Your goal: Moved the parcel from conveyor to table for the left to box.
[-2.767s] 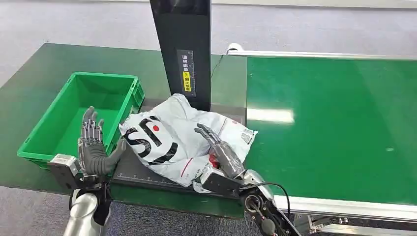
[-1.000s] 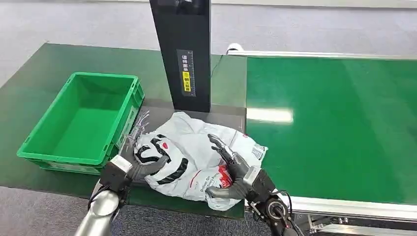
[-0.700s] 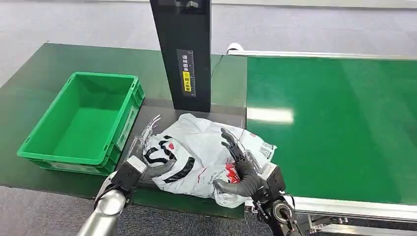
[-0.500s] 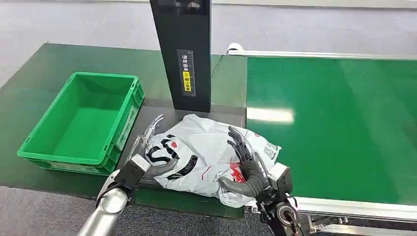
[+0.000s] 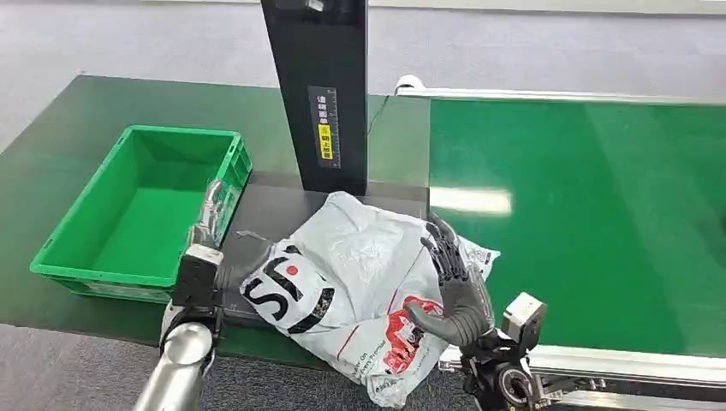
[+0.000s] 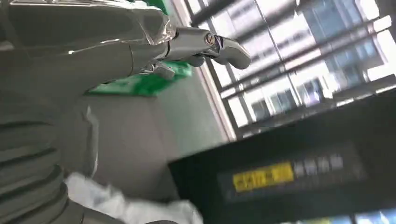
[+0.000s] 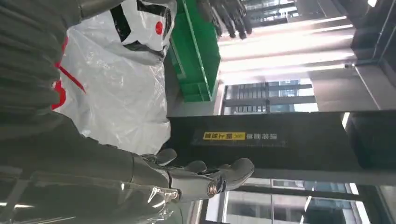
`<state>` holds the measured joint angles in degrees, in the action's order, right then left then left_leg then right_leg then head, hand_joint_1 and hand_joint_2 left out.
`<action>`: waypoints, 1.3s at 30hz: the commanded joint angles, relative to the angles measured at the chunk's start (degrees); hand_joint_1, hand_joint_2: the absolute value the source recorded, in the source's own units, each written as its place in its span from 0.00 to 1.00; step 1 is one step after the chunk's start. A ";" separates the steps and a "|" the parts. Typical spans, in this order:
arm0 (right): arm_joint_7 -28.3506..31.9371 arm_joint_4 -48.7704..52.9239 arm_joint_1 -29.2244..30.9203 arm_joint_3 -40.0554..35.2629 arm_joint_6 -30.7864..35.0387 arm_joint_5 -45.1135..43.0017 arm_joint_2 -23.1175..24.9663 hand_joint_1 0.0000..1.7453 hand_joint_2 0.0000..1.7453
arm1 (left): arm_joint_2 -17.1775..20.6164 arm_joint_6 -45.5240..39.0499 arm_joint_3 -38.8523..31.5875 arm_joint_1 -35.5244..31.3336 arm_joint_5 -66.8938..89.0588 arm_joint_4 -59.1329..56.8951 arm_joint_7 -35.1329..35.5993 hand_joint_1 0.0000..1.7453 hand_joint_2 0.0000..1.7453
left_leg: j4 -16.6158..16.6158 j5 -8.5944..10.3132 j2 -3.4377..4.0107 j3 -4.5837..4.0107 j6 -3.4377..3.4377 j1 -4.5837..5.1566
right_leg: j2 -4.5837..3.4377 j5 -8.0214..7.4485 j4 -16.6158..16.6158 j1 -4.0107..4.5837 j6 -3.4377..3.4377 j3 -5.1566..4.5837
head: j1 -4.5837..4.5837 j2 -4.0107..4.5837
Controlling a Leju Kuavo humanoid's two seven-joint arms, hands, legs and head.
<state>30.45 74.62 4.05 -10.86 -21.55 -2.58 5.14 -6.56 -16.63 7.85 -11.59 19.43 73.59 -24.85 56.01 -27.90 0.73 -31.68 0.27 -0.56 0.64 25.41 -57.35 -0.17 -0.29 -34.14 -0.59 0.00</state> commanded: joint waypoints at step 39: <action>-7.87 -1.74 0.58 0.74 -1.86 -6.07 0.23 0.00 1.00 | 4.26 35.28 8.99 -1.14 -14.51 -5.14 -4.81 0.00 1.00 | -0.14 0.02 0.01 0.18 -0.01 0.01 | -0.08 -0.03 0.13 -0.02 -0.01 0.15 | -0.02 0.00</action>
<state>21.39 77.09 4.01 -6.34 -23.71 -10.21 6.30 -6.08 26.99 13.40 -15.13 -6.21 67.67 -29.24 56.01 -27.91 0.74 -31.68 0.27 -0.55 0.67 25.42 -57.34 -0.17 -0.29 -34.16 -0.61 0.00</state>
